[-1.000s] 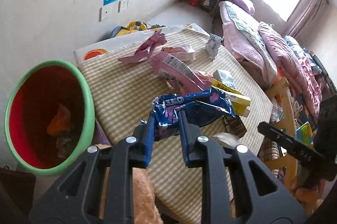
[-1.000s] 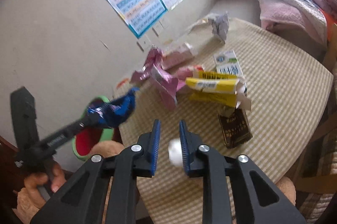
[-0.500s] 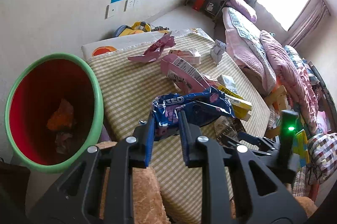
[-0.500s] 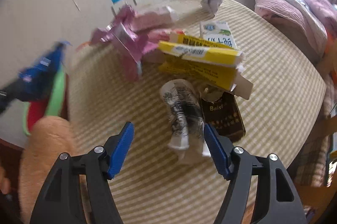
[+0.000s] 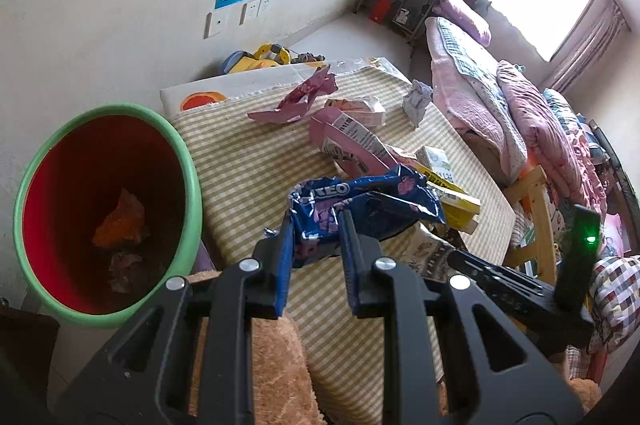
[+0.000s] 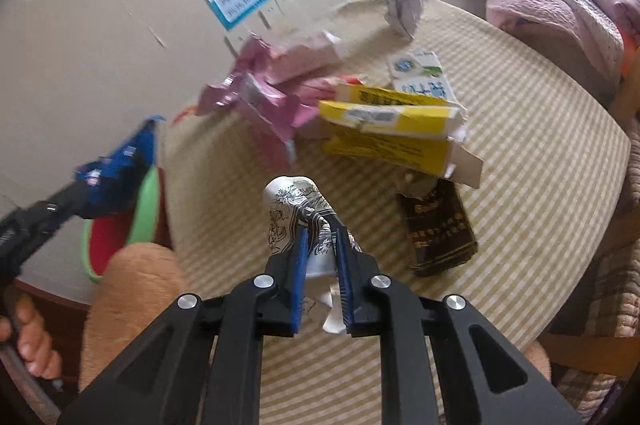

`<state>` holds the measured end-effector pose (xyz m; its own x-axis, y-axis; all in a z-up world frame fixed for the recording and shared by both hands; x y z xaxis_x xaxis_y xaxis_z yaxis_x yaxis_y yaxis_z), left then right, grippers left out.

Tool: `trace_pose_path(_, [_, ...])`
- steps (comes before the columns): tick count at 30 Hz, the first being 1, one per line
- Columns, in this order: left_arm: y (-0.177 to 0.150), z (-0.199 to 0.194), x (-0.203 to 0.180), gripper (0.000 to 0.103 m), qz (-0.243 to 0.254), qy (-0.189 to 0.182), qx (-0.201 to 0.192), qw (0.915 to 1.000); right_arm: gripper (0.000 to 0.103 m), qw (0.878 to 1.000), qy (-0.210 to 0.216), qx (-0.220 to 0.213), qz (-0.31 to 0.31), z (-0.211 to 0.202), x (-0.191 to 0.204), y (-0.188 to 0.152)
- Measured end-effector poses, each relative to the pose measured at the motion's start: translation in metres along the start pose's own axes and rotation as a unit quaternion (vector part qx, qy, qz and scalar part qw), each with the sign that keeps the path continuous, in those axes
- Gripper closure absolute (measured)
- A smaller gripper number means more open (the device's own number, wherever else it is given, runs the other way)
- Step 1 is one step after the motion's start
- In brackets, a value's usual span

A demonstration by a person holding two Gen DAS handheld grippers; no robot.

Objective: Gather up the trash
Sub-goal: 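Carry the Oreo wrapper over the bucket with the left gripper while the right lifts the white wrapper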

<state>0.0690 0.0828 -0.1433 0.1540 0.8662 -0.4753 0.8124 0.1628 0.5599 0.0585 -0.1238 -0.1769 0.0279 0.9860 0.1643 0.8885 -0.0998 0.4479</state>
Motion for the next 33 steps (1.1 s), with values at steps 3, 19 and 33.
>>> trace_pose_path(3, [0.004,-0.006,0.007,0.082,-0.006,0.008,-0.008,0.9999,0.090,0.999,0.031,-0.004,0.017,-0.012,0.008,0.005])
trace_pose_path(19, [0.012,-0.062,0.115,0.082,-0.097,0.090,-0.068,0.9889,0.092,0.992,0.087,-0.024,-0.091,-0.026,0.124,0.033])
trace_pose_path(33, [0.001,-0.066,0.142,0.082,-0.127,0.085,-0.069,0.9858,0.033,0.969,-0.133,0.064,-0.196,0.062,0.043,-0.018])
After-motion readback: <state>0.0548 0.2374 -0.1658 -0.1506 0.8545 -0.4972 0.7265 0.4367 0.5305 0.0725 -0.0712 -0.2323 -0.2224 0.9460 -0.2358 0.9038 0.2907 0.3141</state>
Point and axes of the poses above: each gripper's, at about its wrist camera, not at the fingertips, and z roughly the way its jaws point, x to its left, y to its top, the point moved 7 cm from there along z, roughly the way its jaws point, and after that the axes turned 11 degrees about -y, right-handed, at the moved point
